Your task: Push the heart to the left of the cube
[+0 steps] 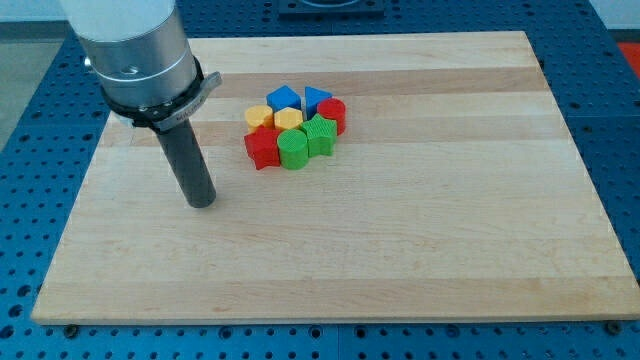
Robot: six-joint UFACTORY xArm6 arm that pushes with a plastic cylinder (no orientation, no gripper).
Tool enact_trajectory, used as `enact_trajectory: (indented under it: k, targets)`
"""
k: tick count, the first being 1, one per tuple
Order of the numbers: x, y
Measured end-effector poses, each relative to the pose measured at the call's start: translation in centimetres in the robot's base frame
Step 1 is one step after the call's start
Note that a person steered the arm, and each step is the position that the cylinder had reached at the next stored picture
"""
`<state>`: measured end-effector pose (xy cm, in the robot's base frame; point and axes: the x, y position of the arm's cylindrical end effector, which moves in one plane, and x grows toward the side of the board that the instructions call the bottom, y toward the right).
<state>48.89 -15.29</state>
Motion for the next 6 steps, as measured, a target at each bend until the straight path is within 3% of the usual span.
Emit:
enact_trajectory:
  k: [6]
  targets:
    - [-2.9,1.2]
